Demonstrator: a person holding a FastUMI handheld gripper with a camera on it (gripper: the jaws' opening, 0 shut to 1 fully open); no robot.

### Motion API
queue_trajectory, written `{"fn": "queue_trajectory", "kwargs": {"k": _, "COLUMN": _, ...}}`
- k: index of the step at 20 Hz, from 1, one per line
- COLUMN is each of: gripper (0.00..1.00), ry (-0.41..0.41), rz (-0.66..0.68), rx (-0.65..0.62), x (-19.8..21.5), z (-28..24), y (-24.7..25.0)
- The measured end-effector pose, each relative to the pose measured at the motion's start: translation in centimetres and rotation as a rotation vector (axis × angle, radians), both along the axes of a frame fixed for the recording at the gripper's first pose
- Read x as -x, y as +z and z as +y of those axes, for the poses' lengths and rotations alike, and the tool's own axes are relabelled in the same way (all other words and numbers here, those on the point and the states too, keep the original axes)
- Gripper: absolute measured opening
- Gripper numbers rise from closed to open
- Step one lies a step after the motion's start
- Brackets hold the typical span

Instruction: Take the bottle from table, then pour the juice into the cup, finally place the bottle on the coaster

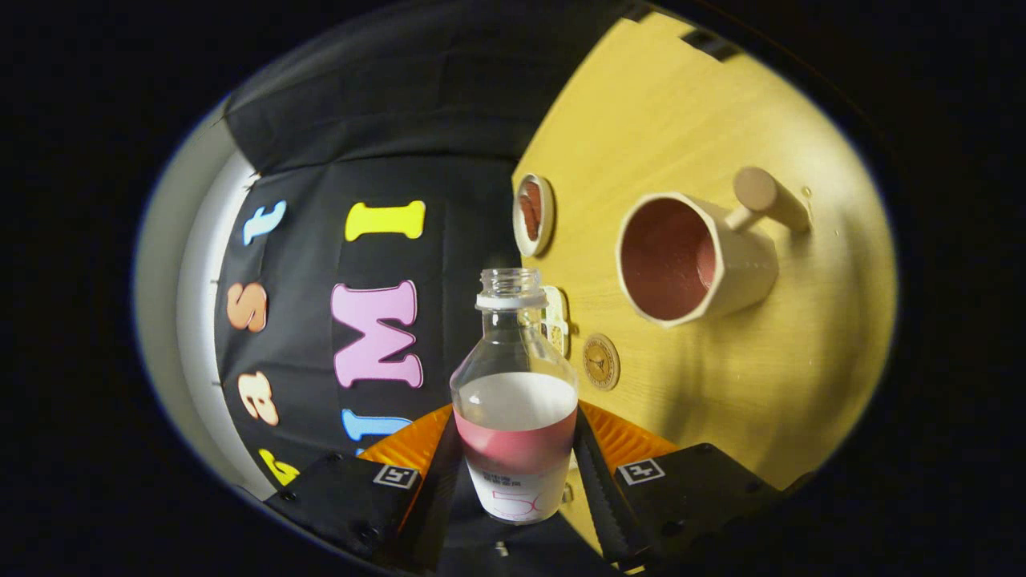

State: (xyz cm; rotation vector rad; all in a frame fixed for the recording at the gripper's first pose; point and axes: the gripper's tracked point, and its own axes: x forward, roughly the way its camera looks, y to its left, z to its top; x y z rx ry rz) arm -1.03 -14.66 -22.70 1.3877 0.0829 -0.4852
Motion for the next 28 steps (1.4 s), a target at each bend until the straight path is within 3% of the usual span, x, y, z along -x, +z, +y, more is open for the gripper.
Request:
{"fn": "queue_trajectory", "kwargs": {"k": 6, "gripper": 0.74, "ry": -0.026, "rz": 0.097, "rx": 0.659, "x": -1.8, "z": -1.7, "y": 5.9}}
{"fn": "queue_trajectory", "kwargs": {"k": 10, "gripper": 0.74, "ry": -0.048, "rz": 0.111, "rx": 0.949, "x": -4.2, "z": -2.4, "y": 10.5}}
{"fn": "queue_trajectory", "kwargs": {"k": 17, "gripper": 0.74, "ry": -0.094, "rz": 0.189, "rx": 1.180, "x": -7.6, "z": -3.0, "y": 11.2}}
{"fn": "queue_trajectory", "kwargs": {"k": 28, "gripper": 0.75, "ry": 0.110, "rz": 0.277, "rx": 1.351, "x": -13.6, "z": 1.3, "y": 3.6}}
